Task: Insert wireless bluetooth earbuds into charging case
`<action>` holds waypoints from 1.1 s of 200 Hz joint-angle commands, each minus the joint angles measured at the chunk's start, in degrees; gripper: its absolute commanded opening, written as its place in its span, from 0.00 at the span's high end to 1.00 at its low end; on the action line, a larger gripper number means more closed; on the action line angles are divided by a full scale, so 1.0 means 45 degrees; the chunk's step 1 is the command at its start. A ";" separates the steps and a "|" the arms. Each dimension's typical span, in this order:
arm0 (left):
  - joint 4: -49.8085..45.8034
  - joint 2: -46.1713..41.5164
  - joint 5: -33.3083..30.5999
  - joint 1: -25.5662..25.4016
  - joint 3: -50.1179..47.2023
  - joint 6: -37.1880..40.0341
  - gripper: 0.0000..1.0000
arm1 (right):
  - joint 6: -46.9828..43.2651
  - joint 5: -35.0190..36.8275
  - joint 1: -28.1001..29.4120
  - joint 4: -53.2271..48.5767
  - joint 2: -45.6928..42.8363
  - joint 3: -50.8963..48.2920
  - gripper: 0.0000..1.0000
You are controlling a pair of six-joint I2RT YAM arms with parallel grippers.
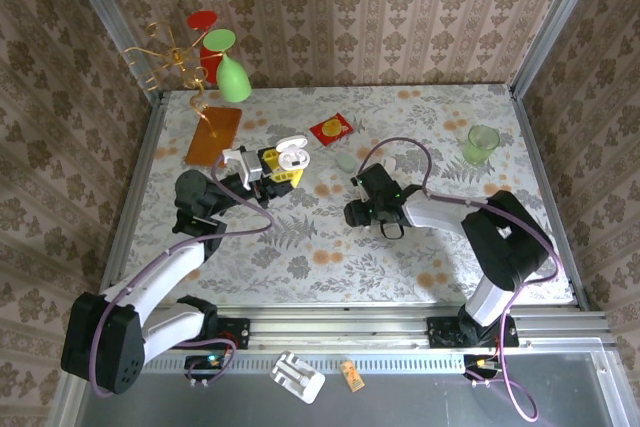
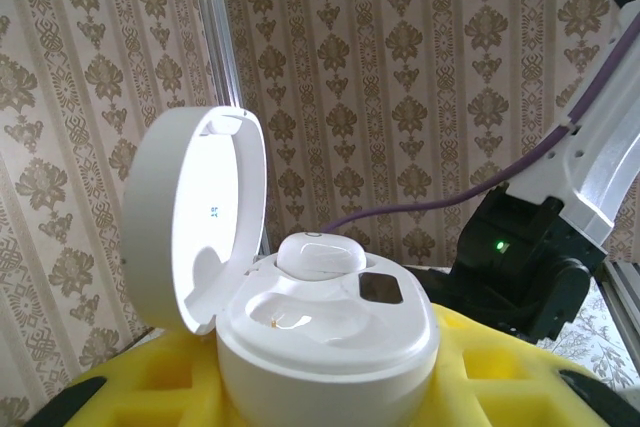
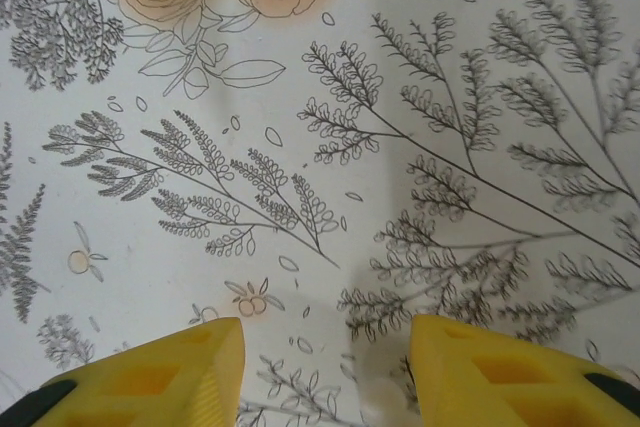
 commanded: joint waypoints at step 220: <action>0.1065 0.0135 -0.0083 -0.0260 -0.0101 -0.0128 0.74 | -0.0108 -0.0702 -0.0309 -0.0363 -0.0673 -0.0459 0.51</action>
